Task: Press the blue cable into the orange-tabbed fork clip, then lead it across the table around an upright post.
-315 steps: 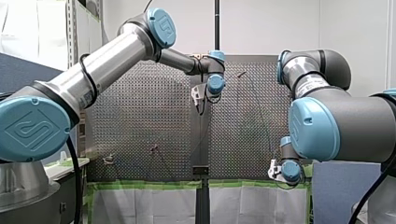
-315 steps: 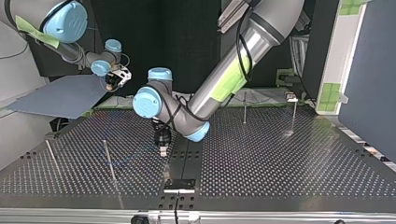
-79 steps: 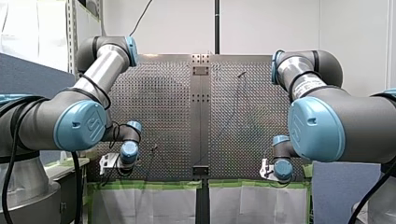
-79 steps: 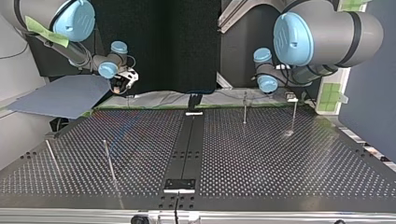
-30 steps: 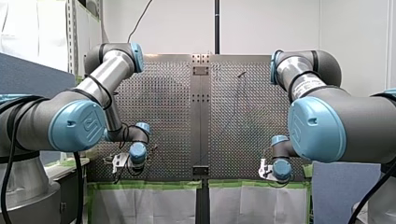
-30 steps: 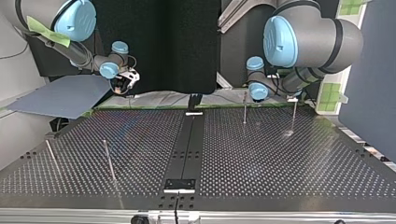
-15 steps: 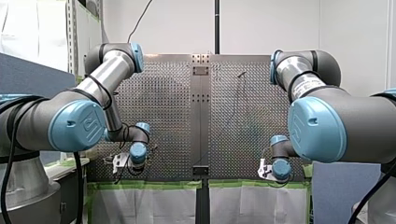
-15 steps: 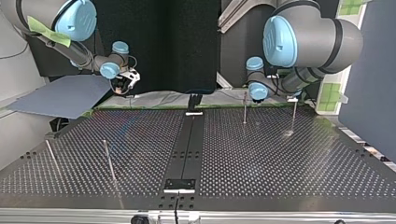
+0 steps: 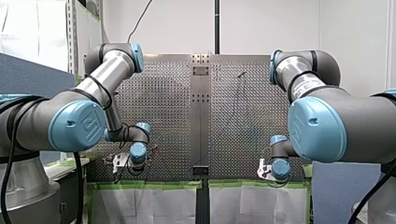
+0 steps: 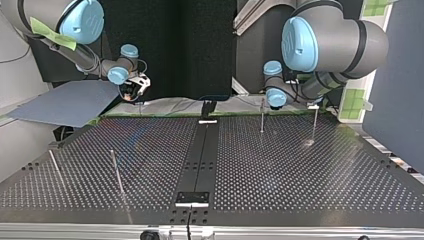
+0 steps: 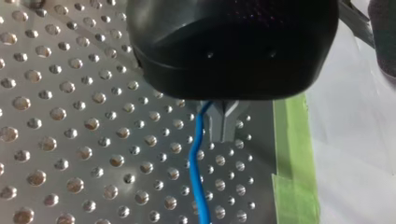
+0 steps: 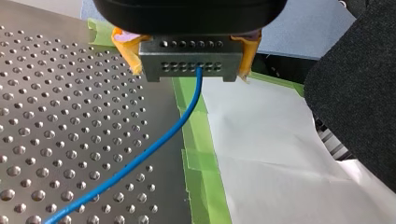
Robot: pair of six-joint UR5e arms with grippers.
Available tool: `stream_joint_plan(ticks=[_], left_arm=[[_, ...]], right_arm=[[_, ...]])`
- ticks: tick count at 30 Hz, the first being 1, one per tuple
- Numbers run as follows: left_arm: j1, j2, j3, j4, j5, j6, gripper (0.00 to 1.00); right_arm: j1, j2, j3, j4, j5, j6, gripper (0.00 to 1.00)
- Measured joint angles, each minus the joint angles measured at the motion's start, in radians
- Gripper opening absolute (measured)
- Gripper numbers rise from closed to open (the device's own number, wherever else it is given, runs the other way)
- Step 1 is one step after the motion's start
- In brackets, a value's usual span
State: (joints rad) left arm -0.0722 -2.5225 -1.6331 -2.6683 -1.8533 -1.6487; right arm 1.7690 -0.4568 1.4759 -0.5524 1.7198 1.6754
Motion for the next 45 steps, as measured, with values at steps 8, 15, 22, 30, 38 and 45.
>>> stream_joint_plan(ticks=[8, 15, 22, 30, 38, 45], left_arm=[[-0.020, 0.002, -0.001, -0.019, 0.009, 0.005, 0.00], [-0.041, 0.037, -0.038, -0.003, 0.012, -0.003, 0.00], [-0.061, 0.079, -0.092, 0.016, 0.004, -0.030, 0.00], [-0.066, 0.082, -0.102, 0.038, 0.002, -0.089, 0.00], [-0.066, 0.083, -0.106, 0.048, 0.000, -0.150, 0.00], [-0.064, 0.091, -0.133, 0.082, 0.000, -0.192, 0.00]], right_arm=[[0.001, 0.000, -0.002, 0.000, 0.000, 0.001, 0.00], [0.001, 0.000, -0.002, 0.001, 0.000, 0.000, 0.00], [0.002, 0.000, -0.004, 0.007, 0.001, 0.000, 0.00], [0.002, 0.000, -0.004, 0.011, 0.002, -0.004, 0.00], [0.002, 0.000, -0.005, 0.011, 0.004, -0.006, 0.00], [0.002, 0.000, -0.008, 0.011, 0.004, -0.006, 0.00]])
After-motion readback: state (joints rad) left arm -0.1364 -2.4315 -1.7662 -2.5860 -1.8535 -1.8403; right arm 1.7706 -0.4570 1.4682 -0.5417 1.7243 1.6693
